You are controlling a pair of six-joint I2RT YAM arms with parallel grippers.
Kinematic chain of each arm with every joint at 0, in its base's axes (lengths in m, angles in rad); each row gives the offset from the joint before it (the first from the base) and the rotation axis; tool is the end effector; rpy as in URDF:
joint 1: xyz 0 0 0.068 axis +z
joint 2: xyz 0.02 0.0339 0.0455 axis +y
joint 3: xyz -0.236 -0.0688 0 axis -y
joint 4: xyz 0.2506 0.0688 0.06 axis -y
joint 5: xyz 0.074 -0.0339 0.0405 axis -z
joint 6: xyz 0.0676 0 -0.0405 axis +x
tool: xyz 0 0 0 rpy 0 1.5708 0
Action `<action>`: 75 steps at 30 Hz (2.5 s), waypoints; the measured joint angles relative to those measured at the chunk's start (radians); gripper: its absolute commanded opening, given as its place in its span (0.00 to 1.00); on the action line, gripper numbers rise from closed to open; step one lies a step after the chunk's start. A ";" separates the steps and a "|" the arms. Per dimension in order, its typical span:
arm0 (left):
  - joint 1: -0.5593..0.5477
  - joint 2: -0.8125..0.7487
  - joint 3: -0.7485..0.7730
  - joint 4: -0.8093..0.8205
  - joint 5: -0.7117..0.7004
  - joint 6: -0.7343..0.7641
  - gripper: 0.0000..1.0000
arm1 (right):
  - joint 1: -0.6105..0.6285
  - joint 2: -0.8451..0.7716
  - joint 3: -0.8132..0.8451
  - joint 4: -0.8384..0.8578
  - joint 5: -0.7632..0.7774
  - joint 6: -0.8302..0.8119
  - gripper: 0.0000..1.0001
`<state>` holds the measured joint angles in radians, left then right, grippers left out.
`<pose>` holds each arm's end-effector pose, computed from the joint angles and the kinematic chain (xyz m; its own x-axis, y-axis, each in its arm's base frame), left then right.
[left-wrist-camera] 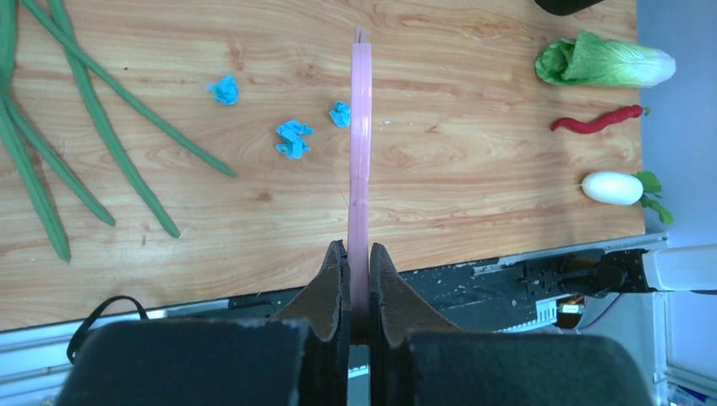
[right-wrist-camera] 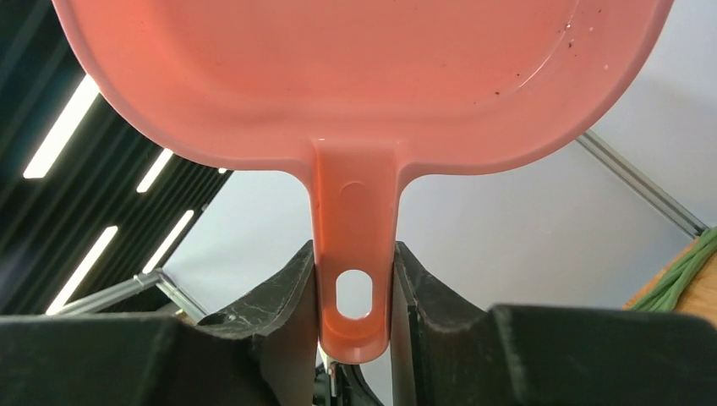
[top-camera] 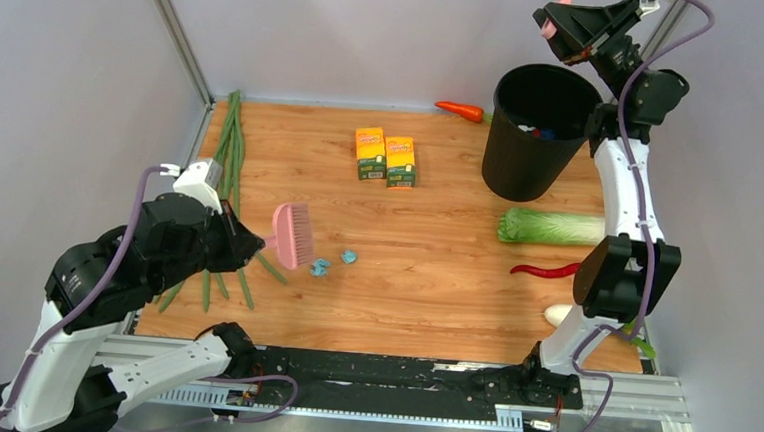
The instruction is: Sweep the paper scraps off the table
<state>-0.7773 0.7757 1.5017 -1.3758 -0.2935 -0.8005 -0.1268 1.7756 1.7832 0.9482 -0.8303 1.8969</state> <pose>0.0918 -0.0629 0.4061 -0.6643 -0.3102 -0.6801 0.0436 0.8922 -0.4496 0.3903 0.0005 0.5042 -0.5789 0.7181 -0.3863 -0.6595 -0.1338 0.7397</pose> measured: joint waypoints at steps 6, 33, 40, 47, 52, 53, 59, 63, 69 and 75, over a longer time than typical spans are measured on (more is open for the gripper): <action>0.000 0.047 0.030 0.004 -0.008 0.034 0.00 | 0.000 -0.016 0.059 -0.055 -0.074 -0.040 0.00; 0.000 0.231 0.101 0.003 0.014 0.133 0.00 | 0.431 -0.265 0.131 -1.826 0.199 -1.346 0.00; 0.000 0.304 0.111 0.004 0.024 0.168 0.00 | 0.770 -0.182 0.020 -2.153 0.558 -1.513 0.00; 0.000 0.336 0.111 0.004 0.022 0.184 0.00 | 0.957 -0.113 -0.135 -2.250 0.739 -1.552 0.00; 0.000 0.335 0.109 0.004 0.018 0.186 0.00 | 1.003 -0.115 -0.232 -2.269 0.780 -1.551 0.00; 0.000 0.335 0.105 0.005 0.017 0.186 0.00 | 1.011 -0.117 -0.255 -2.269 0.784 -1.551 0.00; 0.000 0.339 0.060 0.005 0.001 0.197 0.00 | 1.085 -0.178 -0.402 -2.263 0.774 -1.545 0.00; 0.004 0.384 0.055 0.011 -0.023 0.222 0.00 | 1.154 -0.206 -0.492 -2.244 0.757 -1.532 0.00; 0.021 0.509 0.055 0.058 -0.043 0.295 0.00 | 1.215 -0.229 -0.581 -2.168 0.739 -1.519 0.00; 0.060 0.599 0.054 0.136 -0.026 0.384 0.00 | 1.225 -0.306 -0.687 -2.081 0.723 -1.504 0.00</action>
<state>-0.7174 1.3746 1.5558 -1.2396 -0.3191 -0.4164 1.0985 1.4696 1.0958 -1.1328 -0.1078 0.3931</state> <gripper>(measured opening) 0.066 0.326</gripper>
